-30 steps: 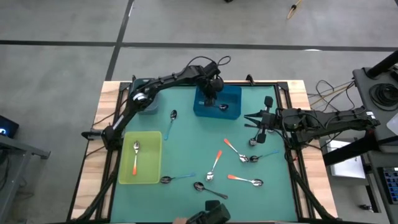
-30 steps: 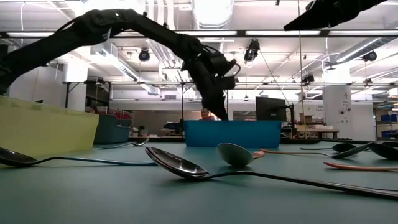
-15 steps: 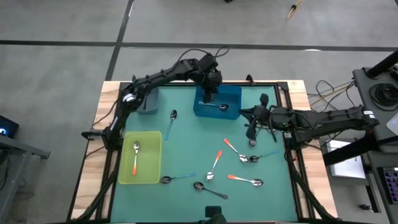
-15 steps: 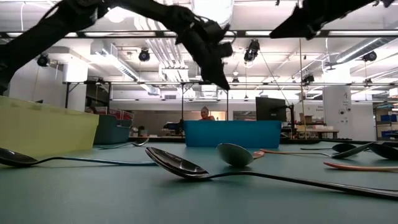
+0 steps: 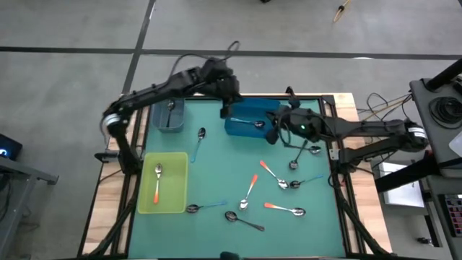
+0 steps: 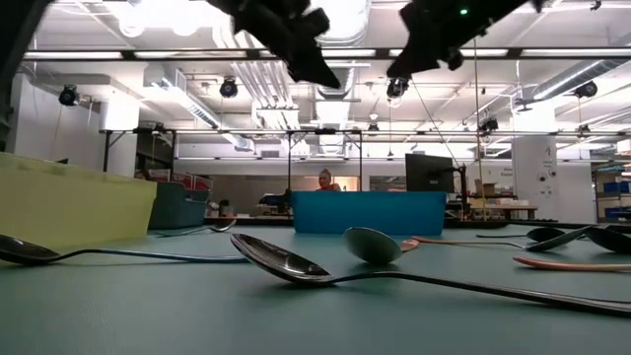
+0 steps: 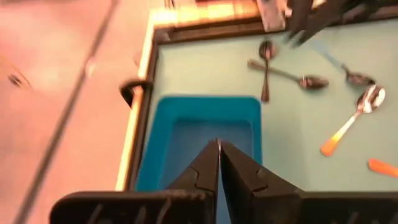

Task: Sort silverware by color (type)
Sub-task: Put the blue spoon into the dark blue bin

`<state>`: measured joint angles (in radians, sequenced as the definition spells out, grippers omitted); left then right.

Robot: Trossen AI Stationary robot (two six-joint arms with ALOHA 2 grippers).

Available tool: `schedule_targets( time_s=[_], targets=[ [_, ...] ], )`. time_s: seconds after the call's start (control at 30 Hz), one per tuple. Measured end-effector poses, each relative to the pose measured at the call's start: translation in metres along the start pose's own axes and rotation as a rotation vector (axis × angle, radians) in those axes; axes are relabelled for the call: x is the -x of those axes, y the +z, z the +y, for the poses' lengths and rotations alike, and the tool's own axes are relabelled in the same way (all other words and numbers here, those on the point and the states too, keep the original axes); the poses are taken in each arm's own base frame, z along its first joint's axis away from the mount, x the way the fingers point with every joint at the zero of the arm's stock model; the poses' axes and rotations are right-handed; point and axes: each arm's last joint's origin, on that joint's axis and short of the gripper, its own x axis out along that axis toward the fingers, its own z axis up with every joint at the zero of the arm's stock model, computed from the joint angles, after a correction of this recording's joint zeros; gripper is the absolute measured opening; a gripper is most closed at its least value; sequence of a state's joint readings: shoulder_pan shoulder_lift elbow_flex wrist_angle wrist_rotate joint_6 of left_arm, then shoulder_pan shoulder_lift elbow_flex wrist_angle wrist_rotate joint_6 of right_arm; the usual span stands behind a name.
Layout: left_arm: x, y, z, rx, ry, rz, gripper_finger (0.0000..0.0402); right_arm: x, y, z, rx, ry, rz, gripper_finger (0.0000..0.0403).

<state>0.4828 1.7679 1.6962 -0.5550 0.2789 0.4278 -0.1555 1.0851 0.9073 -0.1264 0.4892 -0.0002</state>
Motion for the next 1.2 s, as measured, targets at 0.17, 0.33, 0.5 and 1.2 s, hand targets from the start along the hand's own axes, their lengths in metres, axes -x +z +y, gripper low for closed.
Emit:
schedule_targets(
  time_s=[0.17,0.33,0.5,1.2],
  targets=[
    [0.03,-0.013,-0.016,-0.045,0.065,-0.139,0.0,-0.029,0.016,-0.008,-0.004,-0.028,0.065,0.0013],
    [0.057,-0.032,-0.03,-0.118,0.125,-0.225,0.0,-0.065,0.031,-0.016,-0.006,-0.017,0.144,0.0013],
    [0.077,-0.048,-0.042,-0.149,0.161,-0.288,0.0,-0.101,0.039,-0.022,-0.007,0.007,0.234,0.0013],
    [0.106,-0.077,-0.053,-0.114,0.218,-0.332,0.0,-0.193,-0.008,-0.036,-0.159,0.178,0.553,0.0013]
  ],
)
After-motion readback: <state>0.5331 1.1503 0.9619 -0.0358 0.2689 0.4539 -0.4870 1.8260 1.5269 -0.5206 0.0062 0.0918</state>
